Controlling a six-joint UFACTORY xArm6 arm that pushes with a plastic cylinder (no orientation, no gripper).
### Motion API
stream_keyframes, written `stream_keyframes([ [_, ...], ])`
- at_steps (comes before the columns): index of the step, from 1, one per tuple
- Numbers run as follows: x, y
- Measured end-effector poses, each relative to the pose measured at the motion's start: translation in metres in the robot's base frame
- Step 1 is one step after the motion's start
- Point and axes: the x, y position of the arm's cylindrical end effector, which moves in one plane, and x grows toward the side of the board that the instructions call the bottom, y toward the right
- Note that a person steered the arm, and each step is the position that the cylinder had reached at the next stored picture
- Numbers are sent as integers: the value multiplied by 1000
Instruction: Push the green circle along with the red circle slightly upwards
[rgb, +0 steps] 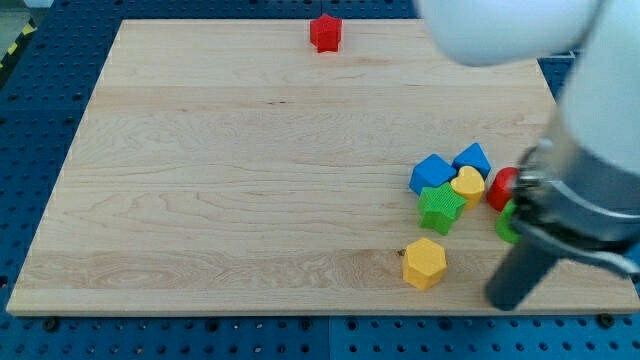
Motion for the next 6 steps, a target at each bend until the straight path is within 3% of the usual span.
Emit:
stream_keyframes([
  [2, -28, 35],
  [4, -66, -5],
  [6, -46, 63],
])
